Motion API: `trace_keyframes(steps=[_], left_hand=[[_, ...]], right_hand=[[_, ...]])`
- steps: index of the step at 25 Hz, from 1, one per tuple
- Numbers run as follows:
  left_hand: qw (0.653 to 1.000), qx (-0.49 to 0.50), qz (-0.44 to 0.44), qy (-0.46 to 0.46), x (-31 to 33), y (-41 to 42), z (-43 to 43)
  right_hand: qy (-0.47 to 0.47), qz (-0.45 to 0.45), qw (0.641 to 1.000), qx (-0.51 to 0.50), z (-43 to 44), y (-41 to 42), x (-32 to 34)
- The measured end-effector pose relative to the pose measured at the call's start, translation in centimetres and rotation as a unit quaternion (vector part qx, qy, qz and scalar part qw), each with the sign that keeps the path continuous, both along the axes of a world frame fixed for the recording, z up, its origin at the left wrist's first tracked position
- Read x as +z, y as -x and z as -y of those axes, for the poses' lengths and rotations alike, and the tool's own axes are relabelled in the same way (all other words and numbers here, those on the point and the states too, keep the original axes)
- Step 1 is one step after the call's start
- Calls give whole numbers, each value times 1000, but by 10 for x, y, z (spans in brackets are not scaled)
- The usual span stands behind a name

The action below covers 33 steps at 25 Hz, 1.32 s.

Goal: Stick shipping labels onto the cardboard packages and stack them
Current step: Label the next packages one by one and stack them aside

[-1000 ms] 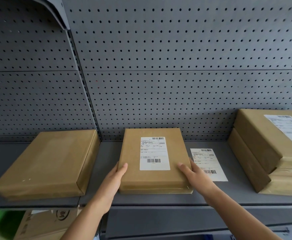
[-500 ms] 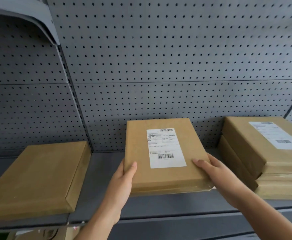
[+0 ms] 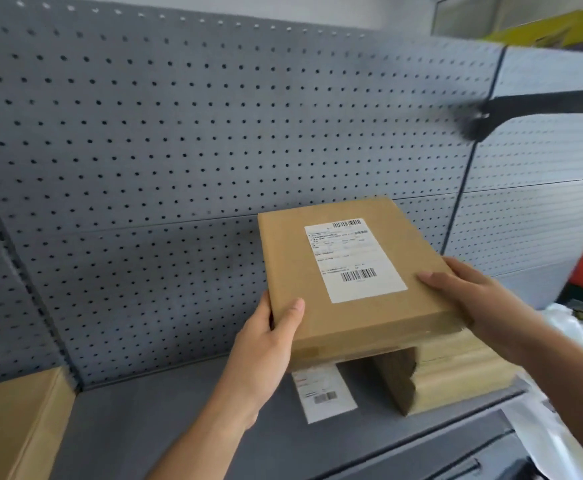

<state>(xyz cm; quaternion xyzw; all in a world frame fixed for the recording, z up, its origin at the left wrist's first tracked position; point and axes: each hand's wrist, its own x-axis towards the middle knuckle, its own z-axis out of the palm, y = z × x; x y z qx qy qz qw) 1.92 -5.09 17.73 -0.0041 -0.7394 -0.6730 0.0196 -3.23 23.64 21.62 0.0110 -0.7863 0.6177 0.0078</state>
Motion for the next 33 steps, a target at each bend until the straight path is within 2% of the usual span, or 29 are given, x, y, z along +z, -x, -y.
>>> trace_keyframes(steps=[8,20,27,33], left_hand=[[992,-109,-28,58,10,55,-106],[986,-106,8,131,-7,94,-181],[984,-92,23,152,-29,102,-186],[983,-97,21,157,-25,100,-174]], right_hand=[[4,-24,993,-114,-117,41,15],[11,18,982,-185,-178,107,-30],[-40,23,983,-176,-184,110,-39],[-135,-4,974,-181,-180,104,-29]])
